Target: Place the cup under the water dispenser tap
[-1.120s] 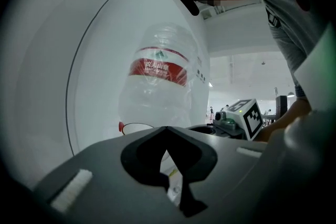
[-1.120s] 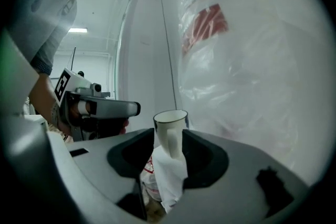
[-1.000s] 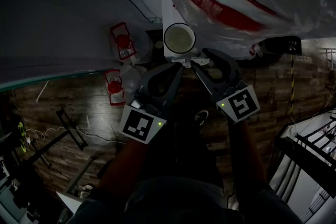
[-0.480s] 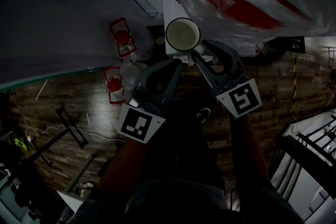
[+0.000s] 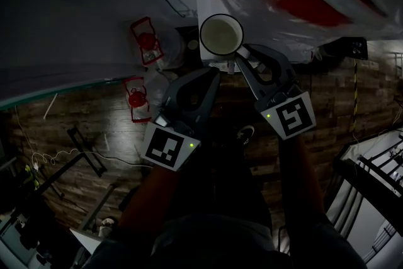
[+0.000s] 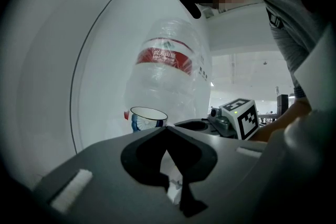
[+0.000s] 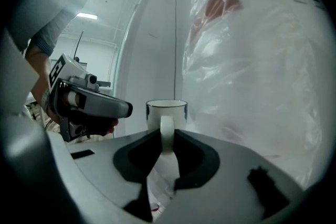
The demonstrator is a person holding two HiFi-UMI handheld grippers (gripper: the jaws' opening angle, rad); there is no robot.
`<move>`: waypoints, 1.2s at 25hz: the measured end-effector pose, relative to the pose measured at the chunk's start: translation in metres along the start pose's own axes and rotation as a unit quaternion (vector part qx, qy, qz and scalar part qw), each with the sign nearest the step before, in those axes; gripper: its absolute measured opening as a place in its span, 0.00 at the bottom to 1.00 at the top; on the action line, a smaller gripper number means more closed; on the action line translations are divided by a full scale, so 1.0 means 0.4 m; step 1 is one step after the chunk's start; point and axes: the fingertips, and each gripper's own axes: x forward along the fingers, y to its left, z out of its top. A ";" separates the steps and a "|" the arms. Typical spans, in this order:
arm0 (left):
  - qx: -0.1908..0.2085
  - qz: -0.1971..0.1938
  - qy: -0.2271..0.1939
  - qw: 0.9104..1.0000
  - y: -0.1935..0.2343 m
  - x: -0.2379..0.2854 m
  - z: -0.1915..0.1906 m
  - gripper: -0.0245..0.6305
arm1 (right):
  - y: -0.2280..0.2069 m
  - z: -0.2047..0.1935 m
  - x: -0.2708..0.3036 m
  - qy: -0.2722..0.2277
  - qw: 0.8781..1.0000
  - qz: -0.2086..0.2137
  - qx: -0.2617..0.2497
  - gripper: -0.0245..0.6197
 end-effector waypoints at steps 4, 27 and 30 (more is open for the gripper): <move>-0.002 0.000 0.001 1.000 0.002 -0.004 -0.007 0.05 | 0.001 0.004 -0.004 -0.010 1.000 -0.007 0.004 0.15; 0.011 -0.002 -0.014 1.000 -0.027 -0.024 0.016 0.05 | 0.002 0.045 -0.109 -0.068 0.995 -0.045 0.057 0.14; 0.012 -0.004 -0.016 1.000 -0.037 -0.022 0.015 0.05 | -0.002 0.056 -0.138 -0.080 0.994 -0.051 0.058 0.14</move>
